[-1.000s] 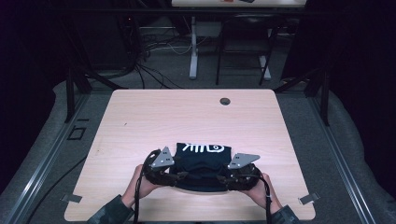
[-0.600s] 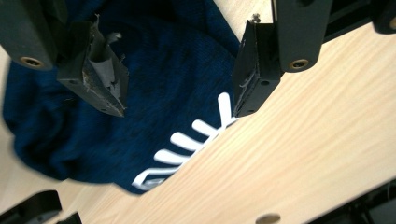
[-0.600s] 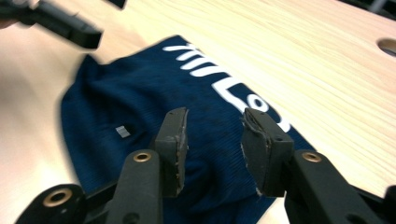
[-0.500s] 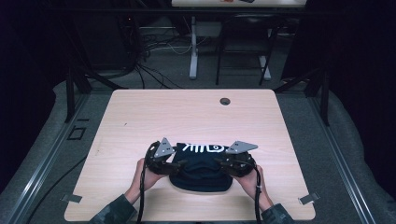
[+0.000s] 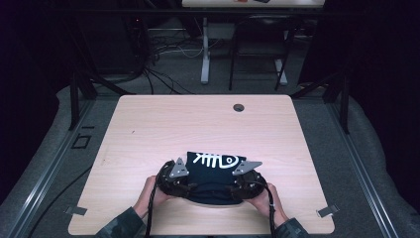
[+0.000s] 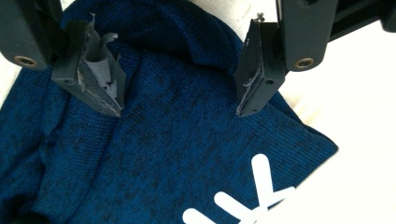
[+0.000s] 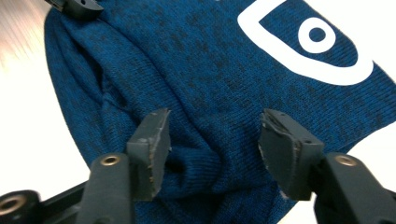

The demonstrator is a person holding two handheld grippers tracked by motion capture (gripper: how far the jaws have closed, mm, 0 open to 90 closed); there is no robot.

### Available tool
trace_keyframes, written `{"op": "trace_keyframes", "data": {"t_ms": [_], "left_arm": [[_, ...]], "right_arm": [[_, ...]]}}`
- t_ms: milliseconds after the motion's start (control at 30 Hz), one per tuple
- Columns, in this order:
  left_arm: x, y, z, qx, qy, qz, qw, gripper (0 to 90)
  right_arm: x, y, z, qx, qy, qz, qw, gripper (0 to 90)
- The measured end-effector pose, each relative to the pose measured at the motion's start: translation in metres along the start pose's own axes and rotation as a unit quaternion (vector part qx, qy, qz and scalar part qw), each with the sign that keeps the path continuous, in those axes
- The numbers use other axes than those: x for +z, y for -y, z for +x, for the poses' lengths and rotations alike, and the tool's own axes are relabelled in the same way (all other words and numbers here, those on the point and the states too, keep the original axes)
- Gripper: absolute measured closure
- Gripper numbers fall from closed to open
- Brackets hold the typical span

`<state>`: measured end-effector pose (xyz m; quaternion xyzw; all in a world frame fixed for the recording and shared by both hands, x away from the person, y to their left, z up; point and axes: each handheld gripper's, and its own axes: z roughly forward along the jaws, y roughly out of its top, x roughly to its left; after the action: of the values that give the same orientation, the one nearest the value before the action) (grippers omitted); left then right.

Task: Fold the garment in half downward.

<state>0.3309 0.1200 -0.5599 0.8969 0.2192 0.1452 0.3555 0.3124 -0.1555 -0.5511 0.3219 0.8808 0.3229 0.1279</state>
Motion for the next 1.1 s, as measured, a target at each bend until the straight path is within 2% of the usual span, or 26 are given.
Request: {"op": "trace_keyframes", "data": {"t_ms": [67,200,333,400,467,567,633,767,1100], "left_arm": [[0.002,0.001,-0.002,-0.005,0.003,0.003,1.0000,31.9],[0.004,0.001,-0.007,-0.005,-0.009,0.004,0.9999,29.0],[0.007,0.001,-0.006,-0.010,-0.014,0.004,0.9998,23.3],[0.009,0.002,-0.004,-0.016,-0.014,0.003,0.9998,20.3],[0.010,0.002,-0.002,-0.022,-0.013,0.003,0.9997,18.5],[0.011,0.002,-0.001,-0.024,-0.014,0.001,0.9996,16.6],[0.013,0.001,0.000,-0.024,-0.017,-0.001,0.9996,16.5],[0.016,0.000,0.004,-0.028,-0.022,-0.002,0.9994,16.1],[0.020,-0.001,0.013,-0.036,-0.020,-0.004,0.9991,16.0]], "right_arm": [[0.003,0.003,-0.001,-0.003,0.004,0.007,1.0000,35.1],[0.005,0.007,-0.005,-0.003,0.004,0.005,1.0000,30.8],[0.011,0.006,-0.008,-0.025,0.028,0.010,0.9993,25.9],[0.014,0.005,-0.010,-0.020,0.032,0.011,0.9992,19.8],[0.017,0.006,-0.016,-0.007,0.026,0.014,0.9995,15.0],[0.020,0.009,-0.025,0.022,0.002,0.009,0.9997,13.2],[0.021,0.009,-0.029,0.033,0.001,0.007,0.9994,13.1],[0.023,0.008,-0.032,0.037,0.011,0.004,0.9993,13.0],[0.024,0.006,-0.034,0.040,0.025,0.004,0.9989,11.6]]}}
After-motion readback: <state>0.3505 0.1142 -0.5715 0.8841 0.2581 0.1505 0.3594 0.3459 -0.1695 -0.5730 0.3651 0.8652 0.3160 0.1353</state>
